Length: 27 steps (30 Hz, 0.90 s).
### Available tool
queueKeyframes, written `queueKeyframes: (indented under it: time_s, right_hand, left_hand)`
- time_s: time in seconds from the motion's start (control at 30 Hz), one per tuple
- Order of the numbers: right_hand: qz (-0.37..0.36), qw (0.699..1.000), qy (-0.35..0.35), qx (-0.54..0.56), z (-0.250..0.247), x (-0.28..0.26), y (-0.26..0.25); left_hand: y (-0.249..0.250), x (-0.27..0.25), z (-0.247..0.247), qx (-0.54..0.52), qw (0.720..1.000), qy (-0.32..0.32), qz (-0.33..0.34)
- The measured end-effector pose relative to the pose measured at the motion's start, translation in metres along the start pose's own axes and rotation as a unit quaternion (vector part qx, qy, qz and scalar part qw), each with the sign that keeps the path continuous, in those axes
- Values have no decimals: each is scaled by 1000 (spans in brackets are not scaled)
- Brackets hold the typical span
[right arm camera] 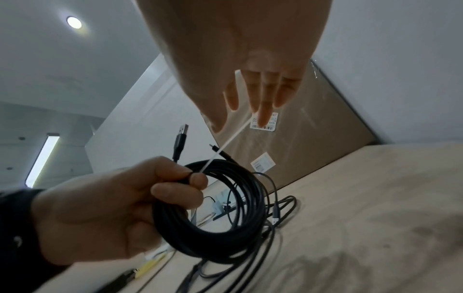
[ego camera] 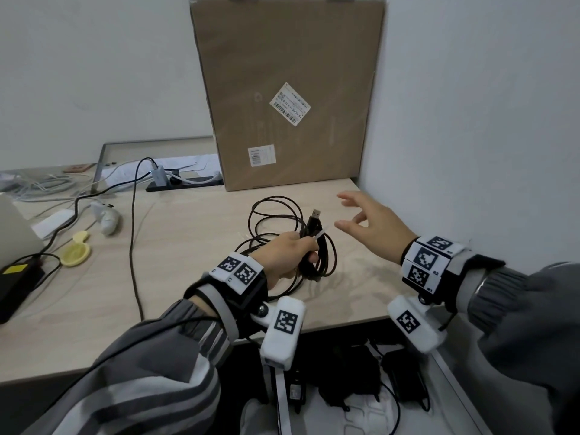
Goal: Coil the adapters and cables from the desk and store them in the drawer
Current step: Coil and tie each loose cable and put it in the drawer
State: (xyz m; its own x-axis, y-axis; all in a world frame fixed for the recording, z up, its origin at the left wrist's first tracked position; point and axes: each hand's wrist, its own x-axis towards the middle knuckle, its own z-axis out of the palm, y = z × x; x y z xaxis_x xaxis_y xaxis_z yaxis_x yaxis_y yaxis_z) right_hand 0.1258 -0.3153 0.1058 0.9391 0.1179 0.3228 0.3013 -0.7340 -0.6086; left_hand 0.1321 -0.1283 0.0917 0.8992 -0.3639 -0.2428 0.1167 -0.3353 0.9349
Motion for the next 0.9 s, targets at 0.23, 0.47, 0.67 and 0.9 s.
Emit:
queueKeyframes:
  time_s: [0.23, 0.47, 0.67, 0.9]
  right_hand:
    - [-37, 994, -44, -97, 7, 3, 2]
    - [-19, 993, -42, -106, 3, -20, -16]
    - [81, 994, -26, 63, -9, -28, -24]
    - [198, 956, -111, 185, -21, -21, 0]
  left_hand:
    - [-6, 2, -4, 35, 998, 43, 11]
    - [-6, 8, -6, 93, 990, 101, 24]
    - [-7, 7, -1, 129, 989, 53, 41]
    - [-9, 4, -2, 75, 997, 2, 35]
